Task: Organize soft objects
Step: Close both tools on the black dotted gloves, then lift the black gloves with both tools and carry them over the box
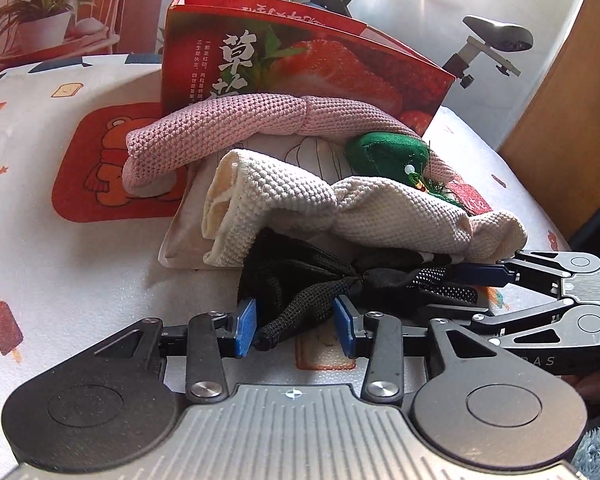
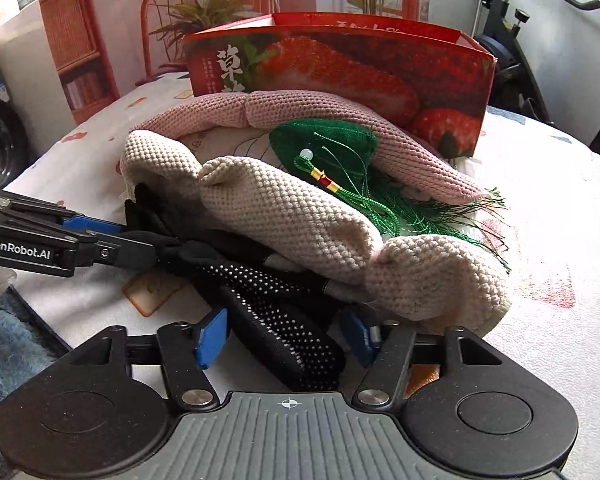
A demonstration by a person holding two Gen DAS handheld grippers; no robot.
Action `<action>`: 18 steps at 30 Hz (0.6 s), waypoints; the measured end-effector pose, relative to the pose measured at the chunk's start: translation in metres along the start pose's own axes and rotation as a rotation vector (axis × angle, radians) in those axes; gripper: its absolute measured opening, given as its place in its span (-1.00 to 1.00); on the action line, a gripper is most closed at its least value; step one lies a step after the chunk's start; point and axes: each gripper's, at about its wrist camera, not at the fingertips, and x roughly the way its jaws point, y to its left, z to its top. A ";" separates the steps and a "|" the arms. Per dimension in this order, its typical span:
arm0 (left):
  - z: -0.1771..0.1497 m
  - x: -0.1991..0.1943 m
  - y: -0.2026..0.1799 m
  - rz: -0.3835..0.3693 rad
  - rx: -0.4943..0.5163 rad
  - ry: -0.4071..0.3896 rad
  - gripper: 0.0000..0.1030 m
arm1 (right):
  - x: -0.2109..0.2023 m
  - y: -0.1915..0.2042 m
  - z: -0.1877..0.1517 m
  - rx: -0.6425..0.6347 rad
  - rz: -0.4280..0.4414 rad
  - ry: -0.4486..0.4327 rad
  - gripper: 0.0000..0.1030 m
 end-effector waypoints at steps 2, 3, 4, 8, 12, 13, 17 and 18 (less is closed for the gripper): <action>0.000 0.000 -0.002 0.004 0.011 0.000 -0.13 | -0.001 0.001 0.000 -0.003 0.019 0.001 -0.18; 0.000 0.000 -0.003 0.005 0.016 0.000 -0.12 | -0.001 0.002 0.001 -0.004 0.030 0.003 -0.31; -0.001 0.001 -0.004 0.004 0.019 -0.001 -0.12 | -0.002 0.003 0.001 -0.005 0.043 0.004 -0.36; -0.001 0.000 -0.004 -0.004 0.016 -0.008 -0.16 | -0.003 0.003 0.001 -0.002 0.079 0.010 -0.59; -0.001 -0.002 -0.002 -0.034 0.007 -0.014 -0.56 | -0.006 0.004 0.001 0.007 0.113 0.006 -0.69; -0.001 -0.004 -0.002 -0.029 0.007 -0.020 -0.59 | -0.008 0.004 0.001 0.010 0.124 -0.002 -0.69; 0.003 -0.019 0.001 -0.050 -0.012 -0.083 -0.76 | -0.022 0.005 0.005 0.005 0.157 -0.067 -0.70; 0.004 -0.026 0.000 -0.058 -0.009 -0.111 -0.76 | -0.026 0.005 0.006 0.001 0.158 -0.085 -0.70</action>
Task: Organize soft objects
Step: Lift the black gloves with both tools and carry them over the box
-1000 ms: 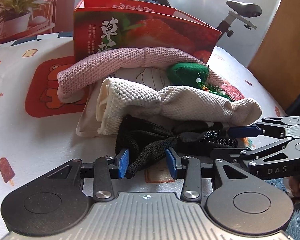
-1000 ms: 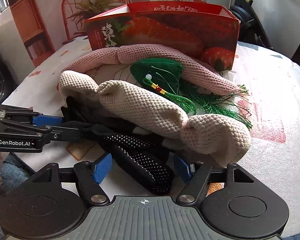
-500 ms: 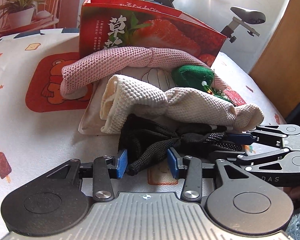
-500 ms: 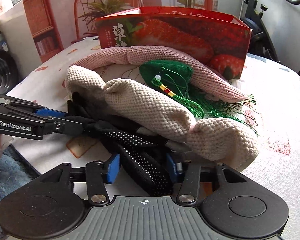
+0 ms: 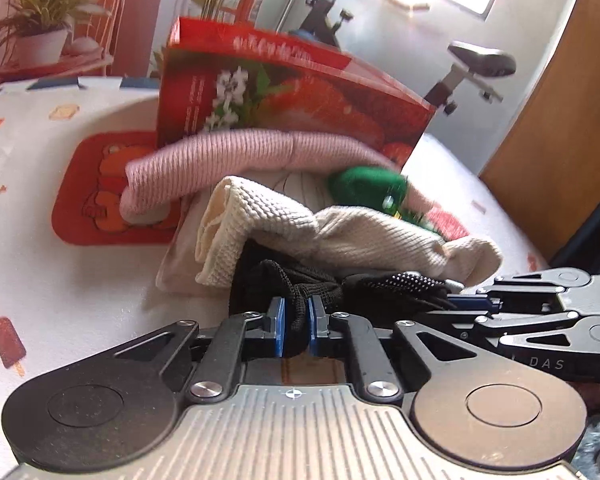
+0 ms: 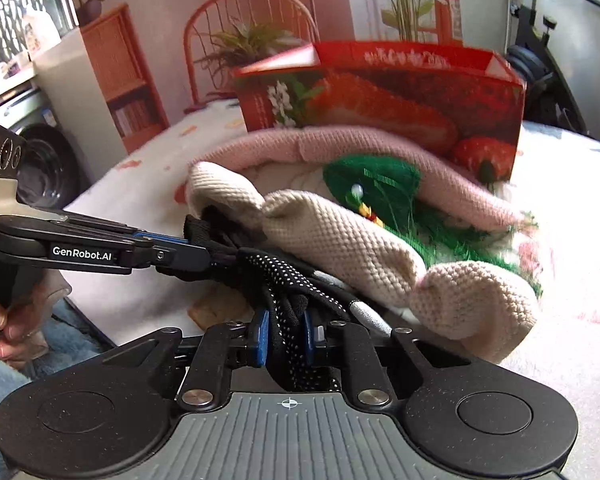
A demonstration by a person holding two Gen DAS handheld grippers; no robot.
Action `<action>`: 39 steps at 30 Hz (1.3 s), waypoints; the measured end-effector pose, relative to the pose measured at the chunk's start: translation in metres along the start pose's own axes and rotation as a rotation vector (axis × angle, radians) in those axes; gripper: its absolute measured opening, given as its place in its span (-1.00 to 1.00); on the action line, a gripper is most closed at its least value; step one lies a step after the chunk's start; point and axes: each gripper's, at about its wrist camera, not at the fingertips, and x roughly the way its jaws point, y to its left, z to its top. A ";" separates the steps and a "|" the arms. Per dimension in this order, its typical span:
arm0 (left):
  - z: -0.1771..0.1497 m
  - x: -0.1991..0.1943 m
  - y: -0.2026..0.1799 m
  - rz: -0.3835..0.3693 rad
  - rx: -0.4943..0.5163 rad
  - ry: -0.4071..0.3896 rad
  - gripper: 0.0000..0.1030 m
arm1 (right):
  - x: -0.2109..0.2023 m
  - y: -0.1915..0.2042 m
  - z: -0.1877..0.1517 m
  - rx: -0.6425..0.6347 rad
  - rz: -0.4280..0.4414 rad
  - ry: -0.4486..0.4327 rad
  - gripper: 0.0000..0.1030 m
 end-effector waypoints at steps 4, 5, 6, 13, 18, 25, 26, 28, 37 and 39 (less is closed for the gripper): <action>0.008 -0.024 -0.009 -0.025 0.033 -0.098 -0.76 | -0.016 -0.002 0.009 0.015 0.006 -0.067 -0.70; 0.009 -0.028 -0.010 -0.028 0.038 -0.113 -0.76 | -0.020 -0.003 0.012 0.020 0.006 -0.083 -0.70; 0.010 -0.031 -0.013 -0.031 0.041 -0.128 -0.76 | -0.024 -0.003 0.014 0.023 0.008 -0.097 -0.70; 0.019 -0.032 -0.016 -0.030 0.044 -0.161 -0.76 | -0.036 -0.003 0.032 -0.009 -0.003 -0.150 -0.70; 0.040 -0.030 -0.015 -0.024 0.046 -0.168 -0.76 | -0.034 -0.010 0.052 -0.019 -0.017 -0.177 -0.70; 0.082 -0.017 -0.015 -0.027 0.039 -0.206 -0.76 | -0.027 -0.032 0.090 0.012 -0.039 -0.255 -0.70; 0.089 -0.015 -0.016 -0.025 0.040 -0.213 -0.76 | -0.026 -0.036 0.097 0.015 -0.040 -0.263 -0.70; 0.101 -0.012 -0.017 -0.020 0.046 -0.225 -0.76 | -0.024 -0.044 0.110 0.020 -0.038 -0.278 -0.70; 0.157 0.009 -0.016 0.039 0.062 -0.245 -0.76 | 0.005 -0.068 0.179 -0.032 -0.049 -0.263 -0.70; 0.169 0.016 -0.014 0.054 0.061 -0.247 -0.76 | 0.015 -0.071 0.193 -0.049 -0.058 -0.248 -0.70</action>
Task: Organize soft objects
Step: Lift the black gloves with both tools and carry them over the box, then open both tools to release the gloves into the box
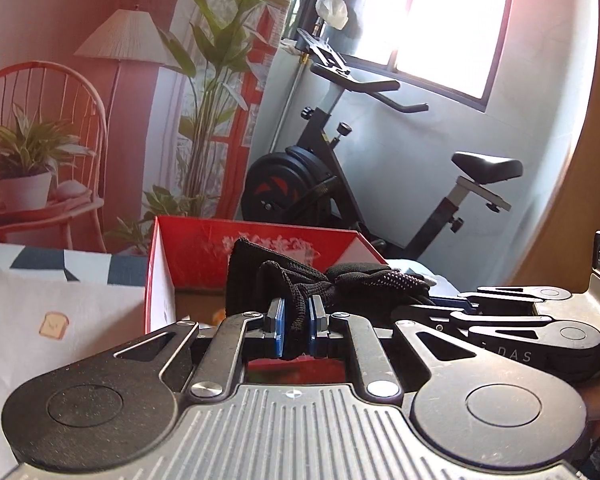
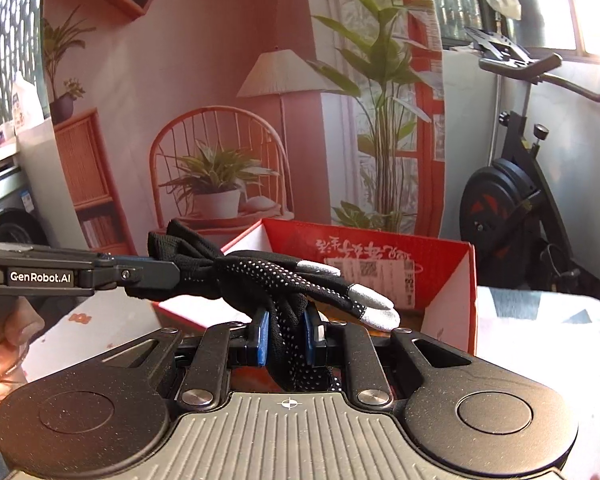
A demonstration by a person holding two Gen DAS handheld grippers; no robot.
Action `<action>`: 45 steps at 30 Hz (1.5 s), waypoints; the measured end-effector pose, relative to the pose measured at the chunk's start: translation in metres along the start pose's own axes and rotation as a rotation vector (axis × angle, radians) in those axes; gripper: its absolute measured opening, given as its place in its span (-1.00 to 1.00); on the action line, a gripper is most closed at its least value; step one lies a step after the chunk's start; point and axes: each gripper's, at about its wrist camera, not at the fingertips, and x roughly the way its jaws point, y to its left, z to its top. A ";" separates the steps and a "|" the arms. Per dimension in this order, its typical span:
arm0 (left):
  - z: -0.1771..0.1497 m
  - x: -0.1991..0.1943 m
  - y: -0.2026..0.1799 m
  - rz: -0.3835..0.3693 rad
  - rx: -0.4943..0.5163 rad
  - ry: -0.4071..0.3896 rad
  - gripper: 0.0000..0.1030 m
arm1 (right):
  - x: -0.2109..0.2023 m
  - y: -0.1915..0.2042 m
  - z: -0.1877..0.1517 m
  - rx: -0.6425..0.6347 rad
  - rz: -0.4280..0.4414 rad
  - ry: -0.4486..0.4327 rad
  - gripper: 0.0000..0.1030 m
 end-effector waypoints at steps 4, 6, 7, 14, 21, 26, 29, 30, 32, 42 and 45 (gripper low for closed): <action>0.015 0.025 0.011 0.025 -0.043 0.017 -0.76 | 0.030 -0.011 0.019 -0.006 -0.017 0.037 -0.70; 0.022 0.040 0.017 0.040 -0.064 0.032 -0.76 | 0.050 -0.017 0.028 0.006 -0.032 0.061 -0.70; 0.024 0.046 0.019 0.048 -0.073 0.040 -0.76 | 0.060 -0.020 0.032 0.015 -0.037 0.074 -0.70; 0.032 0.090 0.041 0.074 -0.069 0.136 -0.76 | 0.119 -0.038 0.041 0.029 -0.048 0.227 -0.70; 0.031 0.116 0.054 0.084 -0.077 0.207 -0.75 | 0.157 -0.044 0.047 0.030 -0.084 0.319 -0.67; 0.032 0.125 0.053 0.097 -0.043 0.220 -0.63 | 0.169 -0.048 0.044 0.017 -0.159 0.349 -0.46; 0.032 0.123 0.052 0.108 -0.035 0.216 -0.30 | 0.167 -0.051 0.043 0.019 -0.192 0.342 -0.11; 0.033 0.121 0.051 0.111 -0.033 0.212 -0.18 | 0.164 -0.052 0.042 0.024 -0.205 0.332 0.04; 0.033 0.115 0.048 0.117 -0.026 0.205 -0.07 | 0.156 -0.052 0.039 0.024 -0.222 0.307 0.04; 0.027 0.065 0.020 0.127 0.039 0.172 0.38 | 0.098 -0.046 0.034 0.048 -0.235 0.200 0.21; 0.019 0.046 0.014 0.130 0.038 0.176 0.38 | 0.075 -0.037 0.028 0.045 -0.231 0.168 0.21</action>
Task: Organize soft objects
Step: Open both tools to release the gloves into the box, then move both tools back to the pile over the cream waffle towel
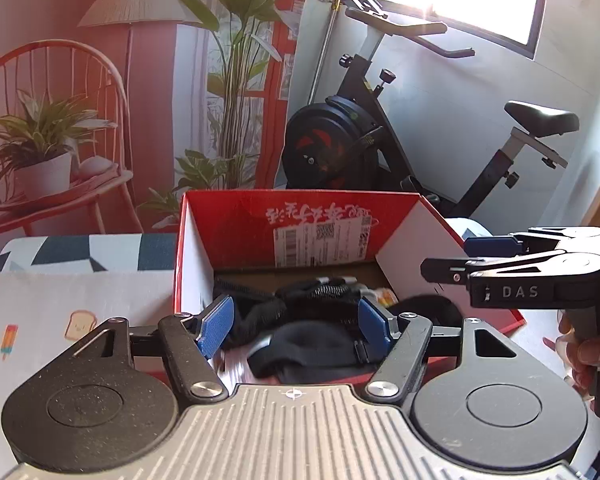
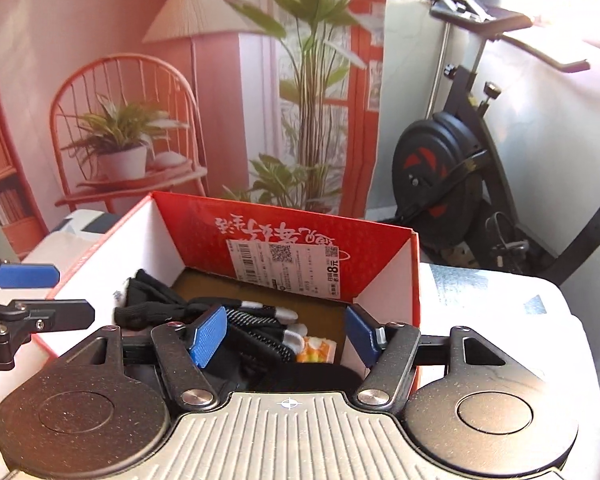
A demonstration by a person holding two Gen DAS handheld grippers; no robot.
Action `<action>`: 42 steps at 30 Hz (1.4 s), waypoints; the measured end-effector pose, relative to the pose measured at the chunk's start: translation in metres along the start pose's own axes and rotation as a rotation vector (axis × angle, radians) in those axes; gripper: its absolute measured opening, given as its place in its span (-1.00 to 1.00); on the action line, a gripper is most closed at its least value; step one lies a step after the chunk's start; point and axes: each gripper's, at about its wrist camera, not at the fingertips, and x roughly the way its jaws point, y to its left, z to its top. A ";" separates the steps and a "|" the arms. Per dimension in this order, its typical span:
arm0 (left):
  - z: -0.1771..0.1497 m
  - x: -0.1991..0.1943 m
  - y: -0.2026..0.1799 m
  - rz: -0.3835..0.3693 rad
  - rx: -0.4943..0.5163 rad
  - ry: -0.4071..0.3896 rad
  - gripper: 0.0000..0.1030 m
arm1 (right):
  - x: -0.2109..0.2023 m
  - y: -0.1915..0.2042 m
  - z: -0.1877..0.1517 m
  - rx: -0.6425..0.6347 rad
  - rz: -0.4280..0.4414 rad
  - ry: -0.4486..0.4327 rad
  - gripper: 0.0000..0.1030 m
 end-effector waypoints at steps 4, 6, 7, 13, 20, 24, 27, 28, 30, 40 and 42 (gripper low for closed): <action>-0.020 -0.026 -0.001 -0.004 -0.015 -0.002 0.38 | -0.035 0.005 -0.024 0.009 0.017 -0.061 0.21; -0.034 -0.040 0.001 -0.010 -0.034 -0.004 0.38 | -0.053 0.005 -0.039 0.014 0.028 -0.078 0.21; -0.040 -0.045 0.001 -0.013 -0.043 -0.002 0.38 | -0.060 0.006 -0.046 0.015 0.030 -0.080 0.21; -0.086 -0.071 -0.003 -0.024 -0.058 0.025 0.38 | -0.098 0.009 -0.099 0.063 0.051 -0.061 0.21; -0.138 -0.075 -0.004 -0.039 -0.101 0.096 0.36 | -0.118 0.012 -0.173 0.142 0.056 0.023 0.20; -0.161 -0.073 -0.006 -0.062 -0.114 0.124 0.35 | -0.129 0.016 -0.209 0.131 -0.005 0.055 0.19; -0.174 -0.068 -0.005 -0.073 -0.149 0.148 0.31 | -0.129 0.021 -0.233 0.171 0.003 0.105 0.19; -0.177 -0.066 -0.004 -0.078 -0.159 0.159 0.29 | -0.127 0.021 -0.238 0.177 0.004 0.123 0.20; -0.184 -0.063 -0.002 -0.072 -0.161 0.179 0.27 | -0.123 0.020 -0.243 0.175 -0.011 0.153 0.20; -0.201 -0.047 0.008 -0.031 -0.182 0.244 0.36 | -0.113 0.013 -0.247 0.212 -0.024 0.187 0.56; -0.201 -0.046 0.006 -0.014 -0.164 0.239 0.51 | -0.111 0.008 -0.248 0.235 -0.029 0.187 0.65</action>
